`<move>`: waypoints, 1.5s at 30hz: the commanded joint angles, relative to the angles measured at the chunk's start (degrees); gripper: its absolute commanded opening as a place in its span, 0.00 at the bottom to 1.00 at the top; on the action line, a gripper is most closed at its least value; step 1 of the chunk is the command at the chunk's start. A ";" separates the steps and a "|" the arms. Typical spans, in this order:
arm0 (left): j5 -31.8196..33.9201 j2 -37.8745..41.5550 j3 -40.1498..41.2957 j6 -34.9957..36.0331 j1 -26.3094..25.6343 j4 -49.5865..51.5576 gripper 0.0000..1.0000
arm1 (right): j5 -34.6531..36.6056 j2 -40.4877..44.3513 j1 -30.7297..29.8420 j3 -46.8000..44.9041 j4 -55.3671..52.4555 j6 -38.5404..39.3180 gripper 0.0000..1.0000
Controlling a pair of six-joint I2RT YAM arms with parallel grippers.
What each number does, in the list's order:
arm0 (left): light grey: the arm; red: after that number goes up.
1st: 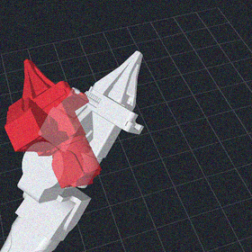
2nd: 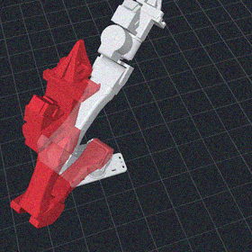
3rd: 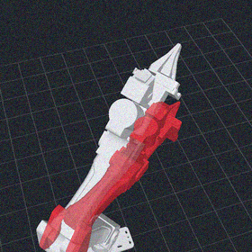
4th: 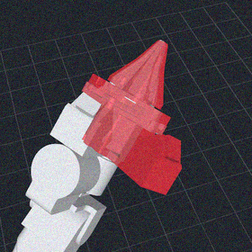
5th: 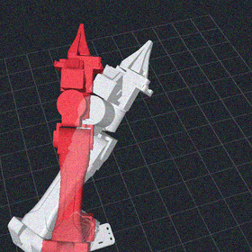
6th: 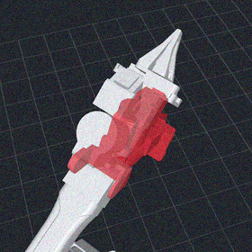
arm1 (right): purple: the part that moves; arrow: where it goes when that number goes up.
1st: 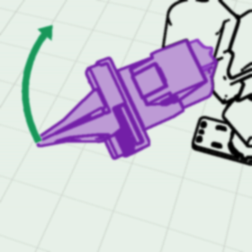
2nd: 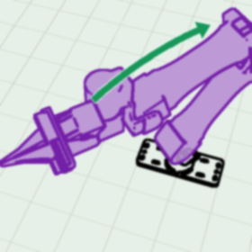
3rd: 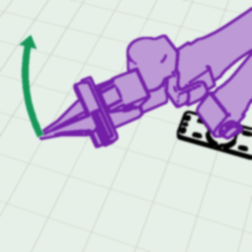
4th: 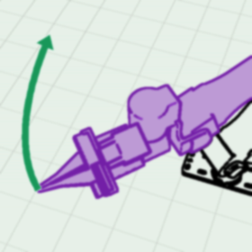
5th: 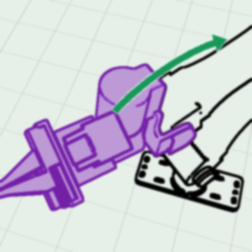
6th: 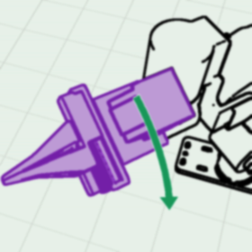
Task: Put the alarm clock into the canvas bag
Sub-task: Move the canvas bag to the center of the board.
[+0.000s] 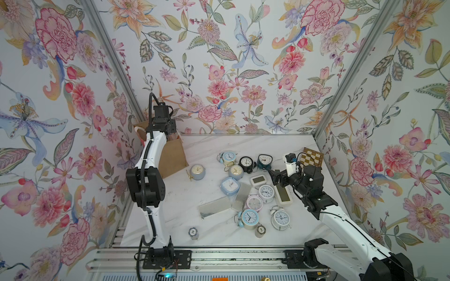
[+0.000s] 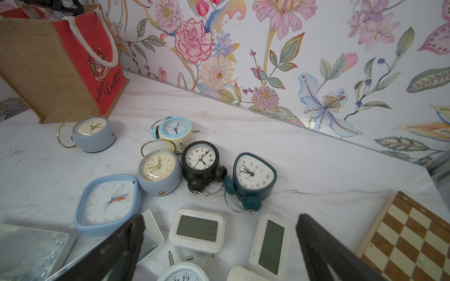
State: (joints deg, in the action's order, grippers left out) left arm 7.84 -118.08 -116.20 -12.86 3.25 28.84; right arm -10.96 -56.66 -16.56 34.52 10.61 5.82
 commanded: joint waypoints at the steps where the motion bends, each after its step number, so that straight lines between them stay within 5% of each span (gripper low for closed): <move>1: 1.20 0.27 -0.05 -1.78 2.29 -1.69 0.33 | 1.03 1.46 -0.58 0.20 -0.89 0.85 0.99; 20: -9.64 -21.99 -19.69 -1.27 4.51 16.26 0.39 | 0.97 1.56 -0.76 -1.18 -0.59 0.85 0.99; 37: -18.67 -15.00 1.17 12.59 -0.54 27.23 0.44 | -1.21 -2.16 -1.54 -0.60 2.55 0.11 0.99; 45: -9.09 -7.09 16.97 11.74 -0.64 24.58 0.45 | -1.25 -2.50 -1.90 -0.42 2.44 0.24 0.99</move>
State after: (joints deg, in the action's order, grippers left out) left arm -7.25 -128.01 -102.83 -2.04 2.22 51.92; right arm -11.60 -58.78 -18.04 34.30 11.81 6.22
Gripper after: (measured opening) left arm 0.626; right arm 0.992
